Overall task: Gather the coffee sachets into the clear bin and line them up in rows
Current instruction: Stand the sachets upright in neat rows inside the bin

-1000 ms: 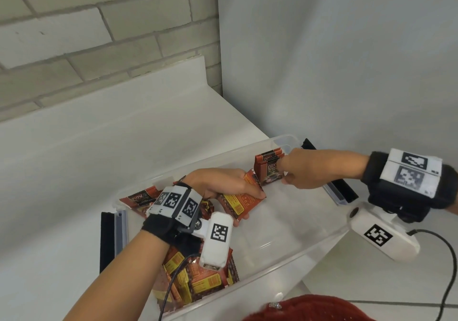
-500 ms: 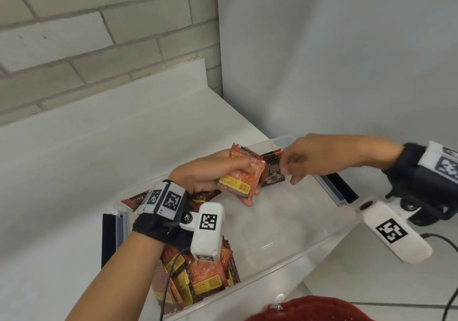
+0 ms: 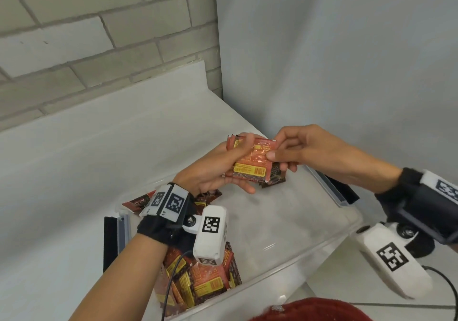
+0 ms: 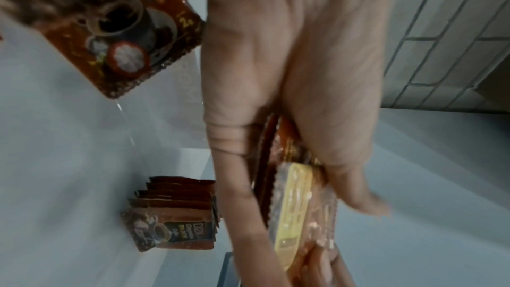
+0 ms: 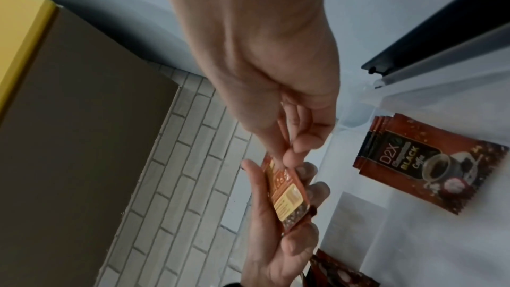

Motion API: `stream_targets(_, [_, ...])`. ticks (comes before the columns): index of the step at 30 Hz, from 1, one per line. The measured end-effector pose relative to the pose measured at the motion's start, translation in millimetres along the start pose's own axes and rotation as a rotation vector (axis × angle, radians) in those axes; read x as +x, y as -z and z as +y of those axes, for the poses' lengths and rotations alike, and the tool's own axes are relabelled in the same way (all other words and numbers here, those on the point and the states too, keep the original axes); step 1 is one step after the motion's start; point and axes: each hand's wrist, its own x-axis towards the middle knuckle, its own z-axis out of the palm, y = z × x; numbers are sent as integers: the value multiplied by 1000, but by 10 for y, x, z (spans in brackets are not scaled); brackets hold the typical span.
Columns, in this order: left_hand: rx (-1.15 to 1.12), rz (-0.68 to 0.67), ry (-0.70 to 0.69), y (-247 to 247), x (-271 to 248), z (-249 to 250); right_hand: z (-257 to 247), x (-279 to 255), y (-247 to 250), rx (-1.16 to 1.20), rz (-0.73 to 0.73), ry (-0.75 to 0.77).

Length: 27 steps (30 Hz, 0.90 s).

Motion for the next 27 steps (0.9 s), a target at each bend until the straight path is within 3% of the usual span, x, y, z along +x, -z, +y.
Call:
stream_targets(6, [-122,-96,89,56,37,-1,-101,-98,95,171,2,194])
stream_targets(12, [-164,-143,31,96,17,-19,-55,-82,121,7,-99,317])
stream_targets(18, [-137,-28,-71,114,11,-16,30,-65,64,-280,-130,506])
stream_targets(21, [-126,0,-105,117,24,-15,28,-88,92,-134,-98,388])
stream_targets(24, [-83,33,-125,105,28,-13,34,-142,51,80,24,198])
stream_targets(27, [-95,72,-162,77,26,-3,91,-203,-10,129,-80,-6])
